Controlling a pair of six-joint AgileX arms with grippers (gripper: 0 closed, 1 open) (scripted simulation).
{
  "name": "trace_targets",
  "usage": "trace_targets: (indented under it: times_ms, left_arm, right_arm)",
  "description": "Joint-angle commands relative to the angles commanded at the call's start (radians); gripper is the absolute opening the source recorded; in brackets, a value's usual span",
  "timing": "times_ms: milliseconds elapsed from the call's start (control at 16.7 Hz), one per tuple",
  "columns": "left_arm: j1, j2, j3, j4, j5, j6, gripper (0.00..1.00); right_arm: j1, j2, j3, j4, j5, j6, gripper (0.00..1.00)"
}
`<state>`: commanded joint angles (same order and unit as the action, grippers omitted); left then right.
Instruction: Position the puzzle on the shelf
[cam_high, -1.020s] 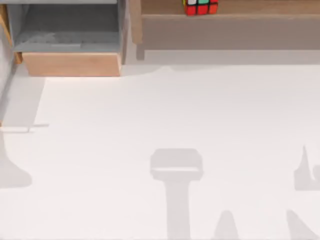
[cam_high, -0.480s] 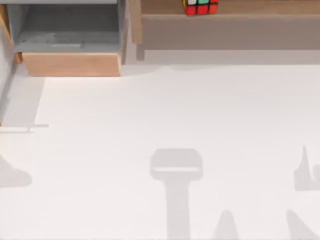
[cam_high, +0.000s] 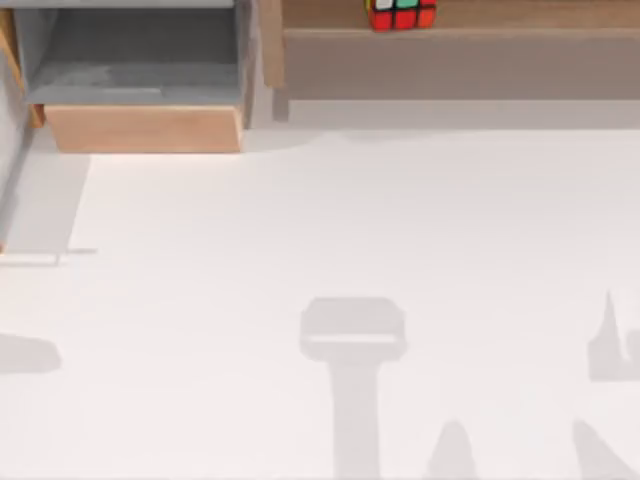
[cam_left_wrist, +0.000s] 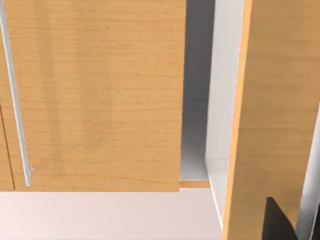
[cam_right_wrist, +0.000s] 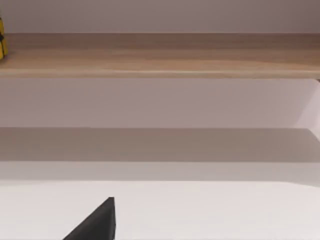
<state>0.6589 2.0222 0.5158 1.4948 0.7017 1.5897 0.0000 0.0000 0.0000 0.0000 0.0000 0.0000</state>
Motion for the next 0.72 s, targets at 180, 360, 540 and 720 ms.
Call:
trace_targets:
  times_ms: [180,360,540,720]
  left_arm:
    - [0.0,0.0,0.0,0.0,0.0,0.0,0.0]
    - [0.0,0.0,0.0,0.0,0.0,0.0,0.0]
    - [-0.009,0.019,0.015,-0.021,-0.012,-0.003,0.0]
    - [-0.058,0.055,0.109,-0.068,-0.057,-0.005,0.0]
  right_arm:
    - [0.0,0.0,0.0,0.0,0.0,0.0,1.0]
    - [0.0,0.0,0.0,0.0,0.0,0.0,1.0]
    - [0.0,0.0,0.0,0.0,0.0,0.0,1.0]
    - [0.0,0.0,0.0,0.0,0.0,0.0,1.0]
